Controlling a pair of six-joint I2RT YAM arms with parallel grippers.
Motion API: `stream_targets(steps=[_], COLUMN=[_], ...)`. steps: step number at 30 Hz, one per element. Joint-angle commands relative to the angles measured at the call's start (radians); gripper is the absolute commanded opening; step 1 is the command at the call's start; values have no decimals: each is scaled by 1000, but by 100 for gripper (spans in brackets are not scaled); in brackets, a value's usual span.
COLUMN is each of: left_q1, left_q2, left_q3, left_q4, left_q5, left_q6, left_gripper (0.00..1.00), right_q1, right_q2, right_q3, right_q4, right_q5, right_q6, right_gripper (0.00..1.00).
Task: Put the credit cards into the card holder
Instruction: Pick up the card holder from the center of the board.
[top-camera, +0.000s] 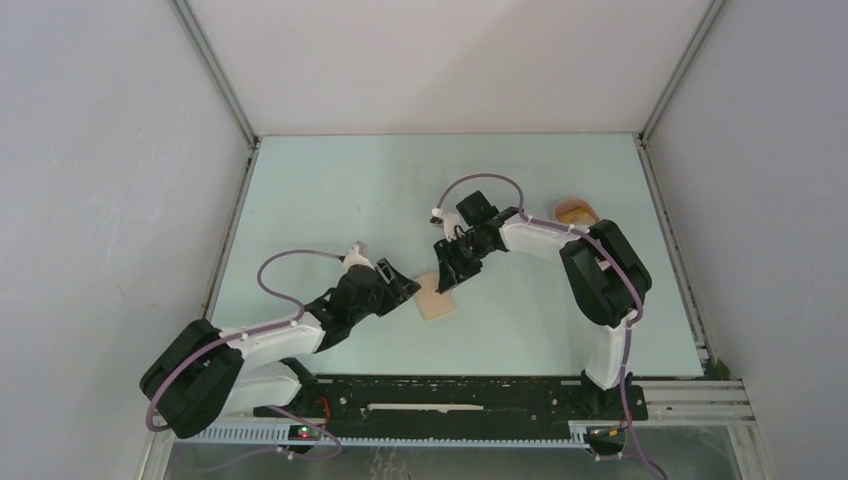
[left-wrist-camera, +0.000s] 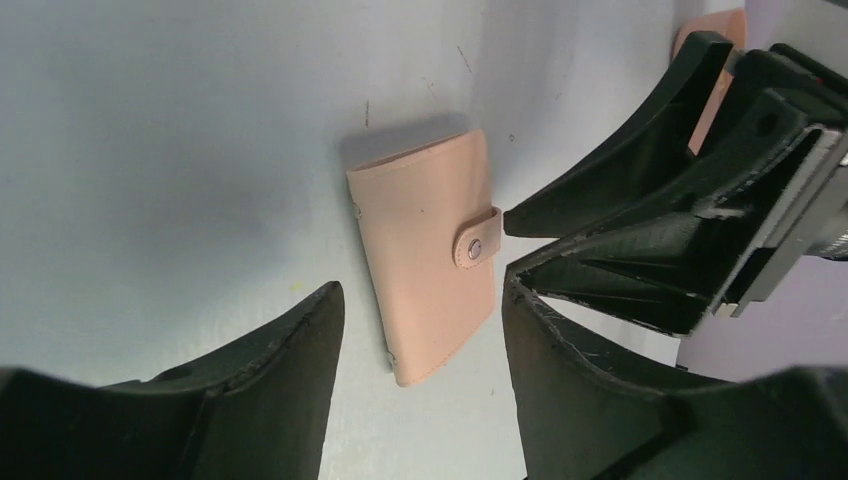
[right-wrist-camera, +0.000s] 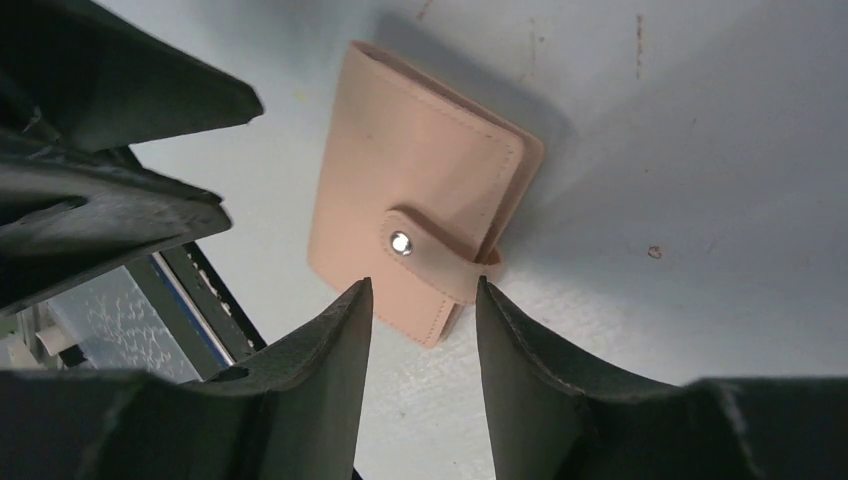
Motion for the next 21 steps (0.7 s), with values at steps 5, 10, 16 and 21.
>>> stream_targets(steps=[5,10,16,21], left_q1=[-18,-20,-29,-42], left_q2=[57,114,169,215], left_q3=[-52,-58,-75,-76], left_q4=[75,138,232,300], left_q5=[-58,-13,14,31], left_q6=[-45,-41,-69,-74], left_gripper=[65,65,63,60], right_q1=[-12,15,7,11], right_q2=[78,114,136,144], right_q3=[61,80,82,82], right_q4=[-17,-38,-49,-55], right_q5=[8,0,-17,-44], right_q6=[62,50,48,48], right_gripper=[51,51,46,41])
